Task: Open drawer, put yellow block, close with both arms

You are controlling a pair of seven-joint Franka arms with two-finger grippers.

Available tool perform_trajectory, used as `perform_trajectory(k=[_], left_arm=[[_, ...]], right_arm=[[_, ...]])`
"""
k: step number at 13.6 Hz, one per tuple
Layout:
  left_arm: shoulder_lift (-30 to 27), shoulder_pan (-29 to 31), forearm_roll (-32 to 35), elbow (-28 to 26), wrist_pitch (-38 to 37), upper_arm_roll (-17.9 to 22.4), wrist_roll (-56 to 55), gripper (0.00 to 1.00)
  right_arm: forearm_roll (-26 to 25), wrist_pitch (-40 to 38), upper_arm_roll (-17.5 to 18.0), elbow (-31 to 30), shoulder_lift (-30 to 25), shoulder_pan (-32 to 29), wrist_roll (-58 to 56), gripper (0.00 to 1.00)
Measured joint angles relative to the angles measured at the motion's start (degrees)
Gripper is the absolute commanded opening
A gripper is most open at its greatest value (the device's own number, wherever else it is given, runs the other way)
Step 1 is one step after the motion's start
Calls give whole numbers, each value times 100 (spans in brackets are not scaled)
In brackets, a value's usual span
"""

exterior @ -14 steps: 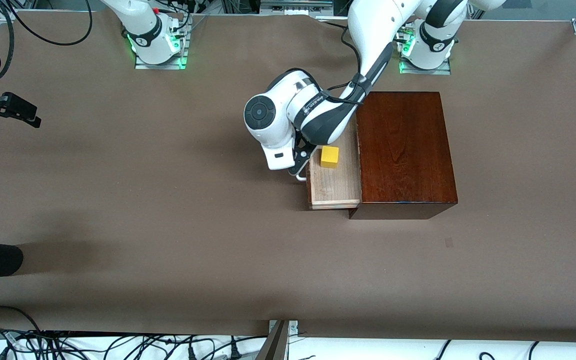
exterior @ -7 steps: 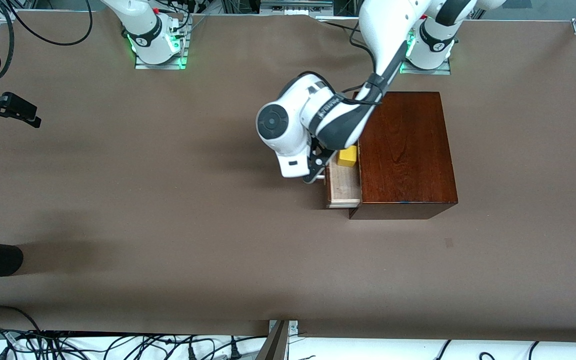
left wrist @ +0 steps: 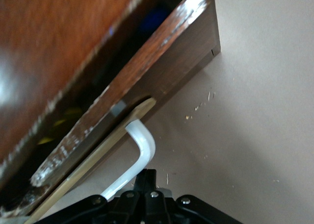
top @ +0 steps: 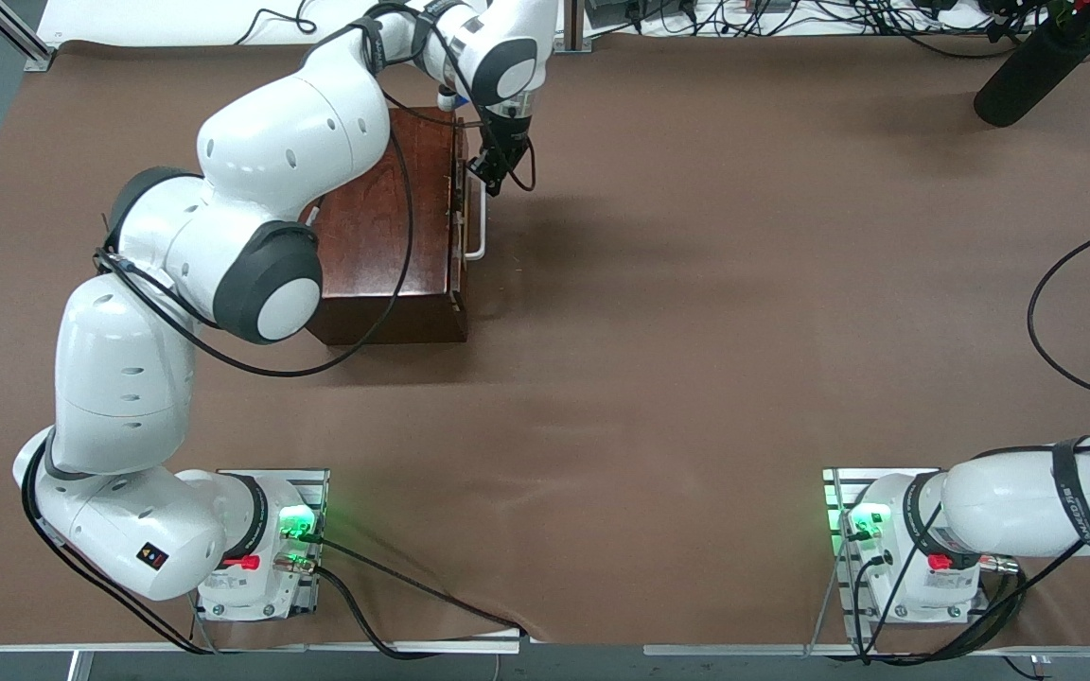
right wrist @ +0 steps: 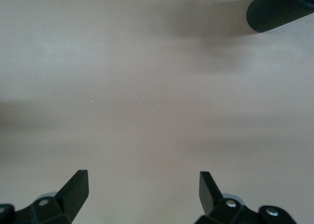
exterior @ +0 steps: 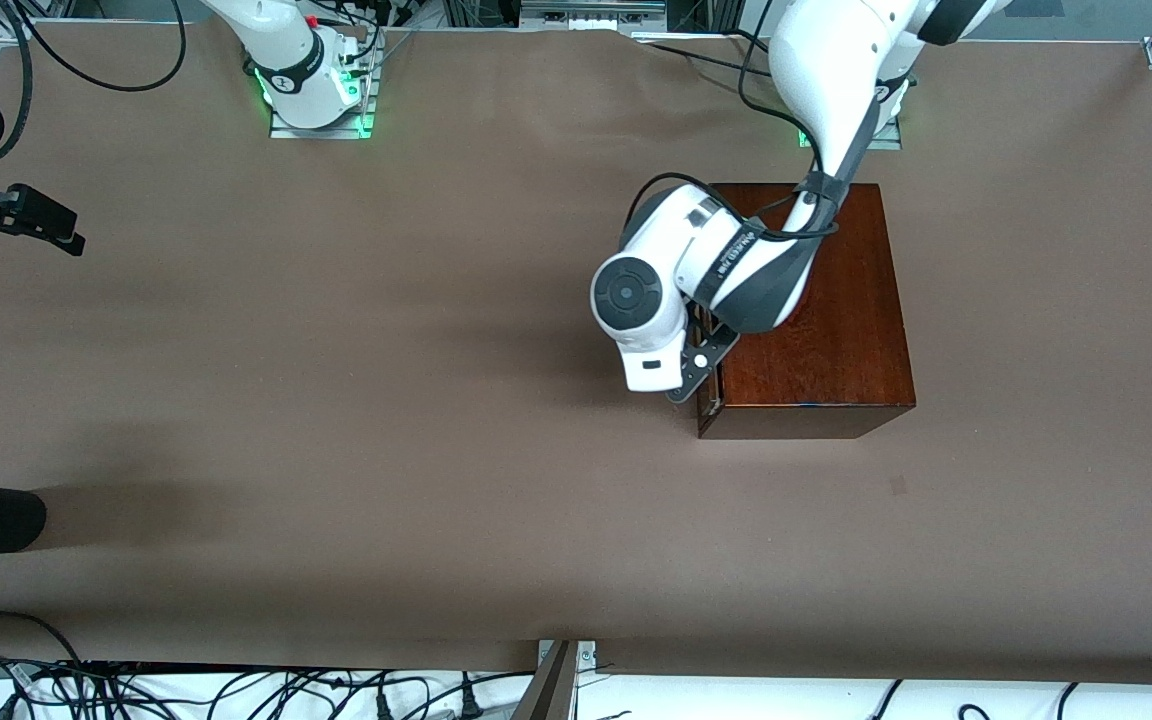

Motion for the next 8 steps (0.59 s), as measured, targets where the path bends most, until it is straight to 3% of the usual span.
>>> perform_trajectory(k=[4,5,6,7,8], left_arm=[[-108,72,1,-94,78,-5,58,0],[-157,73,-19,-94,80,-11,64,5],[-226,76,-133,-93,80,-16,66,18],[-312,79,-371,-93,79,-17,65,44],[-391,81,-566,-92,78,-19,65,64]], right_arm=[[3,2,0,0,0,0,0,100],[3,1,0,0,0,0,0,100],[3,0,0,0,0,0,0,100],[3,0,0,0,0,0,0,100],[3,0,0,1,0,0,1,100]])
